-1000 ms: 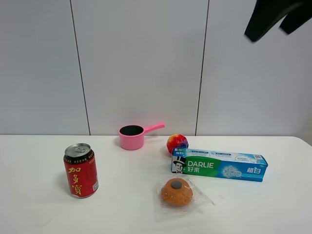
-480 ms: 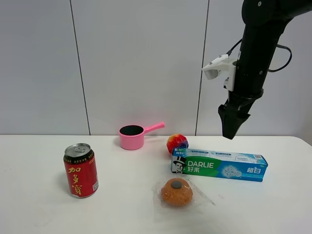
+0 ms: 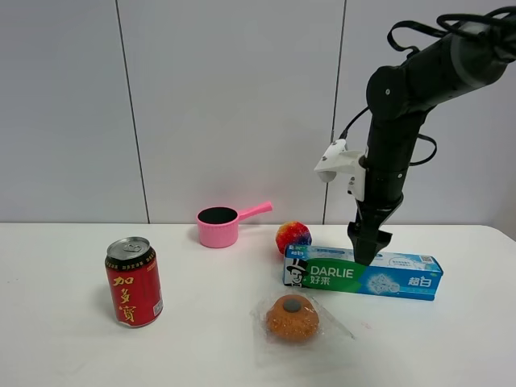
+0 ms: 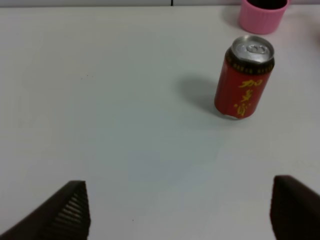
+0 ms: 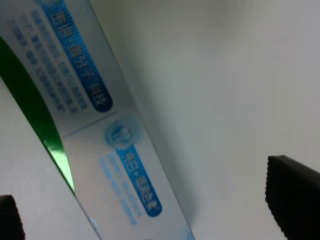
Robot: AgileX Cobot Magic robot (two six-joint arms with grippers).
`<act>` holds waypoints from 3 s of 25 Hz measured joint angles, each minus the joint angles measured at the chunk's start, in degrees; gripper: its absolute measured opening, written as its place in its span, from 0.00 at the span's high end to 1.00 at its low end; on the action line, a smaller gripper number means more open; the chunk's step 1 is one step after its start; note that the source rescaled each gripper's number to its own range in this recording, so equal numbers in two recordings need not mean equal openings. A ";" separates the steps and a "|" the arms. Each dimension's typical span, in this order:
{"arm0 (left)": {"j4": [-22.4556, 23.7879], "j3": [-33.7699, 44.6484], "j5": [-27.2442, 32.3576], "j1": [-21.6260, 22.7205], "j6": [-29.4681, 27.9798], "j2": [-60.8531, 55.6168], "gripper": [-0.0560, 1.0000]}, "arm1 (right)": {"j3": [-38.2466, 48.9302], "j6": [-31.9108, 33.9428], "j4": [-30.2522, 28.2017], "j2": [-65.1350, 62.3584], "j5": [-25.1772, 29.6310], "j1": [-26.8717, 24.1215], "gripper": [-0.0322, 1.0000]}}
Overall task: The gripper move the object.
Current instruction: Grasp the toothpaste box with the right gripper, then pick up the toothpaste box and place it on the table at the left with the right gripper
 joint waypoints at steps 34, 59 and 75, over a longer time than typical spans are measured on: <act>0.00 0.00 0.00 0.00 0.00 0.00 0.00 | 0.16 -1.41 2.49 8.33 -3.11 0.53 0.97; 0.00 0.00 0.00 0.00 0.00 0.00 0.00 | -11.57 21.50 29.05 -13.66 -6.14 16.03 0.97; 0.00 0.00 0.00 0.00 0.00 0.00 0.00 | -43.28 51.94 30.41 3.44 -8.84 26.48 0.97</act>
